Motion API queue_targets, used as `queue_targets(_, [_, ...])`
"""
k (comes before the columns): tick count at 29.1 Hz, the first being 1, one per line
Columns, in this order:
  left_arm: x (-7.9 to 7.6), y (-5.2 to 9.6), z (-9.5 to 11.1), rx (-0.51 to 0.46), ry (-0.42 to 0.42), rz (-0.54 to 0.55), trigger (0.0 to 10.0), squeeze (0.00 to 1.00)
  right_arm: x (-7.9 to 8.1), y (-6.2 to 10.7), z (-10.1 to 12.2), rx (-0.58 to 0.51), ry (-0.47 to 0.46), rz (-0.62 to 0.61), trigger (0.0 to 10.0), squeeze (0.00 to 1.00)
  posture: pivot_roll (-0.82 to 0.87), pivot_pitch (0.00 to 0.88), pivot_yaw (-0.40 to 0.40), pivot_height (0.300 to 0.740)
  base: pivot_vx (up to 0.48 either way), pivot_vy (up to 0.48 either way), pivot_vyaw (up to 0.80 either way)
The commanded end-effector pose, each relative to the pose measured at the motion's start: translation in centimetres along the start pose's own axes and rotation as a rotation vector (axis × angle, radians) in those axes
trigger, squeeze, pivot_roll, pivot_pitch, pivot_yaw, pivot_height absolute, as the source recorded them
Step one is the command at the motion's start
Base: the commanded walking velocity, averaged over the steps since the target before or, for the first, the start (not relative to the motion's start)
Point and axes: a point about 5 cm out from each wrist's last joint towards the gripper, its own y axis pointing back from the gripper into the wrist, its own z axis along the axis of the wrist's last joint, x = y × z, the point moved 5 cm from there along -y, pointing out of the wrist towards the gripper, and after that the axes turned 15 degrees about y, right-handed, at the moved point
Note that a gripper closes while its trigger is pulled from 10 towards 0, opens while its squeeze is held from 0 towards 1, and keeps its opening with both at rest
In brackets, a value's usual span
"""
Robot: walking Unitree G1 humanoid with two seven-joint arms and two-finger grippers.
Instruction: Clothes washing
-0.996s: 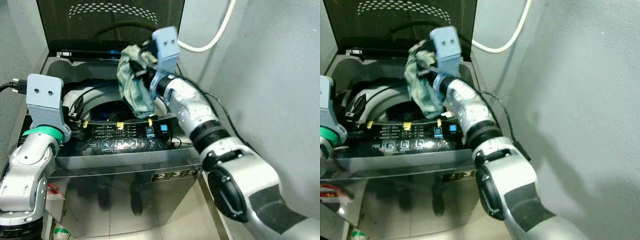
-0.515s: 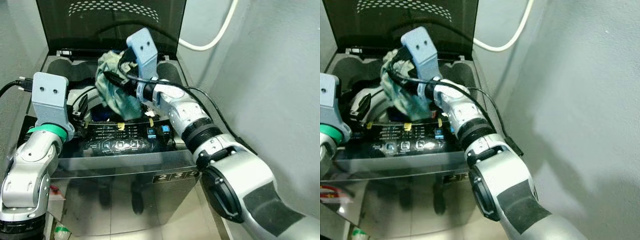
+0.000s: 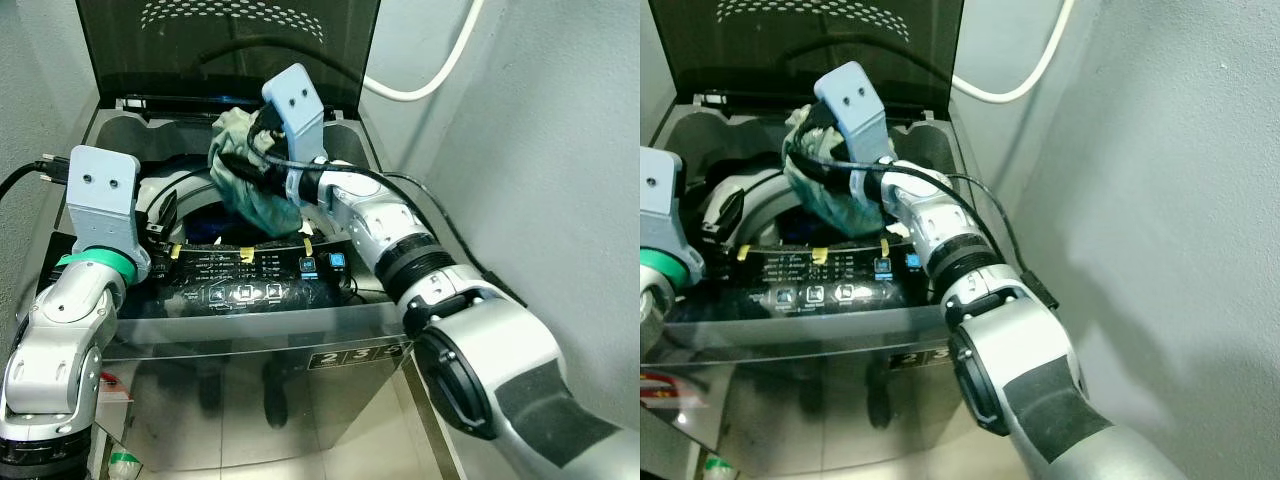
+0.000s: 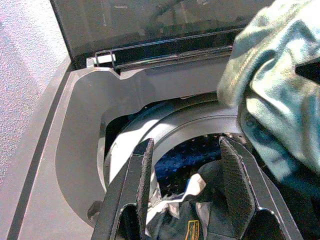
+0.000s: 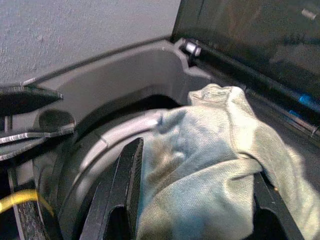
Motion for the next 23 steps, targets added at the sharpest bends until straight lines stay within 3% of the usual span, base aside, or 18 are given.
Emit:
queue_targets(1, [-0.4,-0.2,-0.2,0.01,-0.012,-0.02,10.0,0.0,0.2,0.2,-1.2,0.069,0.042,0.015,10.0,0.0,0.2,0.037,-0.046,0.74,0.0,0.0,0.0])
queue_targets(6, [-0.7,-0.4,-0.3,0.014,-0.015,-0.035,10.0,0.0,-1.3,0.8,-1.7,0.1,0.019,-0.046,10.0,0.0,0.2,0.037,-0.046,0.74,0.0,0.0,0.0])
queue_targets(7, [-1.0,-0.6,-0.4,0.017,-0.016,-0.047,10.0,0.0,-1.8,1.3,-2.1,0.116,0.009,-0.047,10.0,1.0,0.19,0.025,-0.032,0.74,0.0,0.0,0.0])
queue_targets(8, [-1.0,-0.6,-0.4,0.017,-0.016,-0.047,10.0,0.0,-1.8,1.3,-2.1,0.116,0.009,-0.047,10.0,1.0,0.19,0.025,-0.032,0.74,0.0,0.0,0.0])
queue_targets(9, [-1.3,-0.7,-0.6,0.022,-0.017,-0.059,10.0,0.0,-2.9,2.0,-2.7,0.148,0.012,-0.09,10.0,0.0,0.18,0.017,-0.018,0.74,0.0,0.0,0.0])
queue_targets(12, [-1.5,-0.8,-0.7,0.026,-0.017,-0.068,10.0,0.0,-3.6,2.4,-3.1,0.168,0.006,-0.11,10.0,0.0,0.18,0.017,-0.018,0.74,0.0,0.0,0.0])
queue_targets(13, [-1.7,-1.0,-0.7,0.026,-0.018,-0.078,10.0,0.0,-5.0,3.1,-3.3,0.185,0.042,-0.186,10.0,1.0,0.18,0.013,-0.014,0.74,0.0,0.0,0.0])
queue_targets(14, [-1.7,-1.0,-0.7,0.026,-0.018,-0.078,10.0,0.0,-5.0,3.1,-3.3,0.185,0.042,-0.186,10.0,1.0,0.18,0.013,-0.014,0.74,0.0,0.0,0.0])
queue_targets(15, [-1.9,-1.1,-0.6,0.02,-0.017,-0.085,10.0,0.0,-6.1,3.6,-3.3,0.19,0.062,-0.253,10.0,0.0,0.18,0.009,-0.015,0.74,0.0,0.0,0.0])
queue_targets(17, [-1.9,-1.1,-0.6,0.02,-0.017,-0.085,10.0,0.0,-6.1,3.6,-3.3,0.19,0.062,-0.253,10.0,0.0,0.18,0.009,-0.015,0.74,0.0,0.0,0.0])
queue_targets(18, [-2.0,-1.2,-0.5,0.016,-0.016,-0.092,10.0,0.0,-6.9,3.8,-1.8,0.062,-0.069,-0.29,10.0,1.0,0.18,0.009,-0.015,0.74,0.0,0.0,0.0])
queue_targets(19, [-2.0,-1.2,-0.5,0.016,-0.016,-0.092,10.0,0.0,-6.9,3.8,-1.8,0.062,-0.069,-0.29,10.0,1.0,0.18,0.009,-0.015,0.74,0.0,0.0,0.0])
queue_targets(21, [-2.0,-1.2,-0.4,0.018,-0.02,-0.095,10.0,0.0,-8.0,4.3,0.5,-0.136,-0.191,-0.338,10.0,1.0,0.19,0.016,0.0,0.74,0.0,0.0,0.0])
queue_targets(23, [-1.9,-1.2,-0.4,0.019,-0.022,-0.095,10.0,0.0,-7.8,4.4,0.8,-0.183,-0.22,-0.327,10.0,1.0,0.19,0.016,0.0,0.74,0.0,0.0,0.0])
